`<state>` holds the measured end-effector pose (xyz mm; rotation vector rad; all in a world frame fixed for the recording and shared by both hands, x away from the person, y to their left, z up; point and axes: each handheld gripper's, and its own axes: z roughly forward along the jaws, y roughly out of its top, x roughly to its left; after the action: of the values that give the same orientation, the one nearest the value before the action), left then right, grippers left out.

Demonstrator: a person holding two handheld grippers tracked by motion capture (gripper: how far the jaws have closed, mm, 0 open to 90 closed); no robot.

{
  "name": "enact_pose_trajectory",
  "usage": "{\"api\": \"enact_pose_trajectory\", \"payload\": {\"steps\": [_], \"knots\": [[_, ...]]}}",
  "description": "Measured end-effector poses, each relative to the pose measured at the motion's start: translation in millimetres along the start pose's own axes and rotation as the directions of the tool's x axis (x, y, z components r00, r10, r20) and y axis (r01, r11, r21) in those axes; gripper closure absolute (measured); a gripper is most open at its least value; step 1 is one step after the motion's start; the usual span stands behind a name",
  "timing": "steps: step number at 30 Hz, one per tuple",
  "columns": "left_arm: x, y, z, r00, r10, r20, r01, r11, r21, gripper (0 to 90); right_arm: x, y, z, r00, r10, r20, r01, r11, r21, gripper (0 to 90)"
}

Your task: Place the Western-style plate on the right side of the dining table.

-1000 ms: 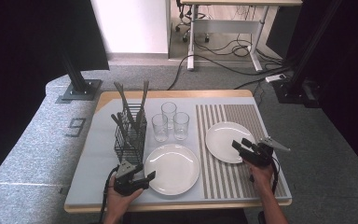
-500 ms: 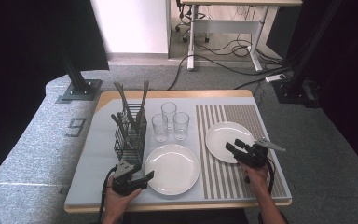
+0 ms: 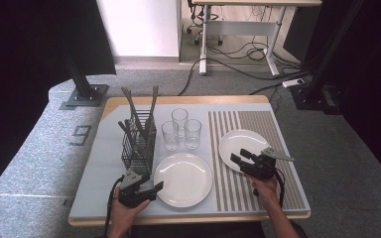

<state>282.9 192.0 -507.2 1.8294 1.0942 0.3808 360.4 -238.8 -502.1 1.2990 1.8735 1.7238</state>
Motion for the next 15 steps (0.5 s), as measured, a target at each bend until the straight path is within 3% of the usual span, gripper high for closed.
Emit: {"api": "enact_pose_trajectory", "payload": {"steps": [15], "knots": [[0.0,-0.2,0.4,1.0000,0.001,0.000,-0.001,1.0000,0.006,34.9,18.8,-3.5,12.7,0.9987,-0.018,-0.047,0.019,0.999,0.032,40.2]]}}
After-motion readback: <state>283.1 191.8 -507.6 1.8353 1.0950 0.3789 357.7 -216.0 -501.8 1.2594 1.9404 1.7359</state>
